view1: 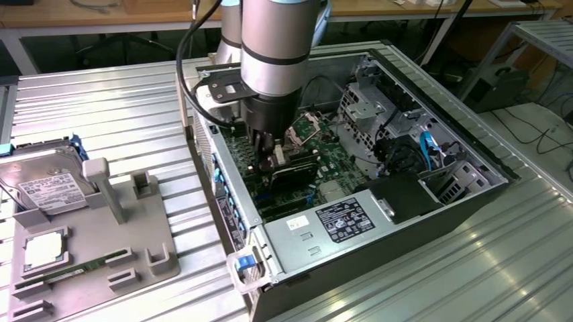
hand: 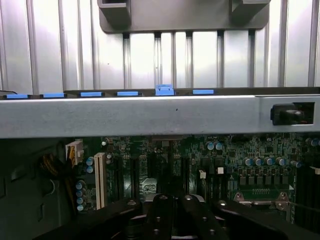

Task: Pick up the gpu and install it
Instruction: 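Press down on the gpu until it lock into place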

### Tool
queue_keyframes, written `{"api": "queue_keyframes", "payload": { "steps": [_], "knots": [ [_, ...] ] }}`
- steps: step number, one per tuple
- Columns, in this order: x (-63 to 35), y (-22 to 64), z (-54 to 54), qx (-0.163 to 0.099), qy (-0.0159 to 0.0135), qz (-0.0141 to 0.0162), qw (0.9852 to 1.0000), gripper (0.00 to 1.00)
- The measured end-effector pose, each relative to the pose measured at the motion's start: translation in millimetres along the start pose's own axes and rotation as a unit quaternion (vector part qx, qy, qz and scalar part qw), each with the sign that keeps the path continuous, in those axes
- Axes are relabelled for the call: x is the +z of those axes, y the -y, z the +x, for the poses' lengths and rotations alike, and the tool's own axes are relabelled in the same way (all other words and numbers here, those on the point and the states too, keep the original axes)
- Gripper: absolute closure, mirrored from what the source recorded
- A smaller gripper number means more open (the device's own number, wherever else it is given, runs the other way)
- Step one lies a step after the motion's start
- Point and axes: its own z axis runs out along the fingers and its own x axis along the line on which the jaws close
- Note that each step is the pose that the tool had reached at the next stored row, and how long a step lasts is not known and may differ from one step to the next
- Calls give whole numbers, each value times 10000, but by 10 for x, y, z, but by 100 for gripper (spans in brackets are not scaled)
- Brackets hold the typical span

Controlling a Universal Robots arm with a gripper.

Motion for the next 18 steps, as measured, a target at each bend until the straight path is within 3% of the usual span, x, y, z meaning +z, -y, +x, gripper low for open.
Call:
{"api": "queue_keyframes", "payload": {
  "steps": [10, 18],
  "knots": [
    [32, -2, 1, -1, -65, -24, 10000, 89],
    [70, -3, 1, -3, -167, -58, 9998, 89]
  ]
}}
